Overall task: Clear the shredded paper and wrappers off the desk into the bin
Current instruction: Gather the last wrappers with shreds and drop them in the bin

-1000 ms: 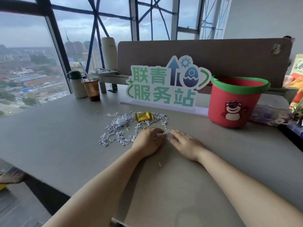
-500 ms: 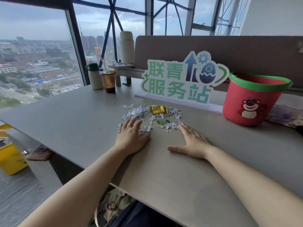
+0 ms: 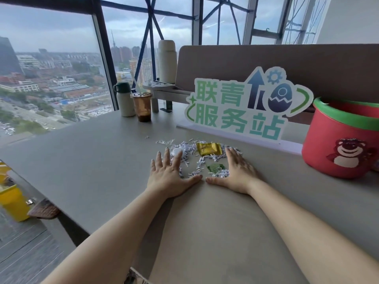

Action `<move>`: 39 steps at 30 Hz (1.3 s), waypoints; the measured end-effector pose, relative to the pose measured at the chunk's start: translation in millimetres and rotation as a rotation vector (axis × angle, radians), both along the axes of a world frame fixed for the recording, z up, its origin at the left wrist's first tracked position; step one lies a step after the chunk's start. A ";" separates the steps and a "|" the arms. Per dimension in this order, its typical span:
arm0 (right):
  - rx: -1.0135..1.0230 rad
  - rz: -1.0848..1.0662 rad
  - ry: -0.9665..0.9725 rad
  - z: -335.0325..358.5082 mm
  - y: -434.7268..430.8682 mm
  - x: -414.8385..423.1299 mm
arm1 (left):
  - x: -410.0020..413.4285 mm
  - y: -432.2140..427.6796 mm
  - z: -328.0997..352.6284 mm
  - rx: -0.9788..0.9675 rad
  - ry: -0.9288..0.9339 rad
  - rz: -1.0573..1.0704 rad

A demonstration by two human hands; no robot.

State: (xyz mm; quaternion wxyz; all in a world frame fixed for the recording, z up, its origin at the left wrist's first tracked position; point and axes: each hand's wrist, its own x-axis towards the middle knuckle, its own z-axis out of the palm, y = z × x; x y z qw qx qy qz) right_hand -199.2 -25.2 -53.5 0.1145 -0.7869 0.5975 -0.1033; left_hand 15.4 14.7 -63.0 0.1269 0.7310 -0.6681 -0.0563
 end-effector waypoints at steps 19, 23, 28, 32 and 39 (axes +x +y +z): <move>-0.048 0.083 0.022 -0.3 -57.0 17.2 | 4.7 -66.1 -1.2 -0.111 0.035 -0.065; -0.057 0.092 0.005 -0.9 -56.2 18.0 | 5.5 -64.2 -1.6 -0.150 0.032 -0.098; -0.101 0.117 -0.026 -3.5 -54.2 16.7 | 4.4 -60.9 -1.5 -0.179 0.046 -0.136; -0.134 0.136 -0.090 -4.5 -51.1 15.7 | 4.7 -58.2 -2.1 -0.201 0.050 -0.189; -0.169 0.151 -0.132 -4.2 -47.8 16.2 | 4.8 -54.8 0.8 -0.221 0.074 -0.208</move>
